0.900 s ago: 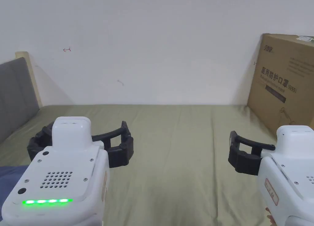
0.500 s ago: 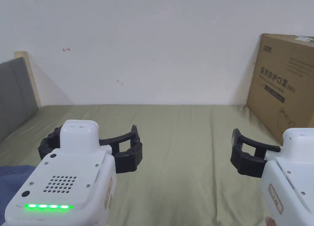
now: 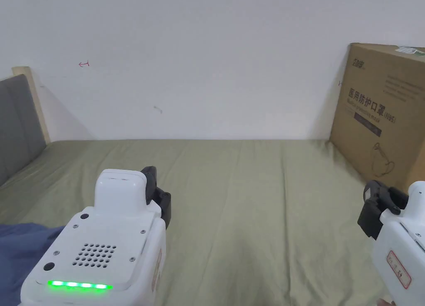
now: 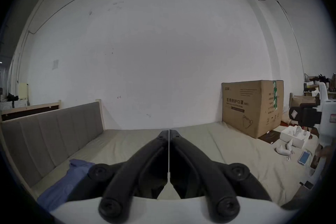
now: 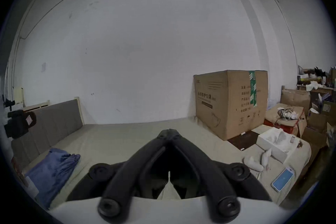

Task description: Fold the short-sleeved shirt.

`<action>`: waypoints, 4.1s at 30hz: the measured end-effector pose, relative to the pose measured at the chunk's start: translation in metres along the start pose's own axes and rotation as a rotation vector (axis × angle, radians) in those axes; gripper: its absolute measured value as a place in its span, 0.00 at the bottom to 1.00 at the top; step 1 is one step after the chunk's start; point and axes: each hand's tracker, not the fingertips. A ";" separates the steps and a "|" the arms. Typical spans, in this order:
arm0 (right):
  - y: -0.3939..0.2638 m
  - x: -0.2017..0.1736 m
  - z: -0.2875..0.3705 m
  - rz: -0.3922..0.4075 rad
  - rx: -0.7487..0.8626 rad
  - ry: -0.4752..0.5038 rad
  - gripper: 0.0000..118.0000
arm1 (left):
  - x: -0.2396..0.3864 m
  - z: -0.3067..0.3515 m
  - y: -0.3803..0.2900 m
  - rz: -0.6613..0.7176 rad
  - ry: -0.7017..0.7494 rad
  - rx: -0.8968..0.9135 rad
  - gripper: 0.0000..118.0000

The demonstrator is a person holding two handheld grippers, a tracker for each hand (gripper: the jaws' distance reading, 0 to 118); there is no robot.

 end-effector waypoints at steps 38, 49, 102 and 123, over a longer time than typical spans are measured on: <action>-0.068 -0.151 -0.061 0.262 -0.430 0.524 0.00 | -0.343 -0.105 -0.168 0.472 0.094 -1.095 0.67; -0.108 -0.115 -0.081 0.249 -0.572 0.446 0.00 | -0.298 -0.159 -0.291 0.278 0.123 -1.194 1.00; -0.064 0.076 -0.004 -0.038 -0.492 0.142 0.00 | 0.086 -0.170 -0.162 0.338 -0.544 -1.278 0.96; -0.050 0.034 -0.006 -0.021 -0.328 0.189 0.00 | -0.096 -0.018 -0.086 0.392 -0.105 -0.638 0.00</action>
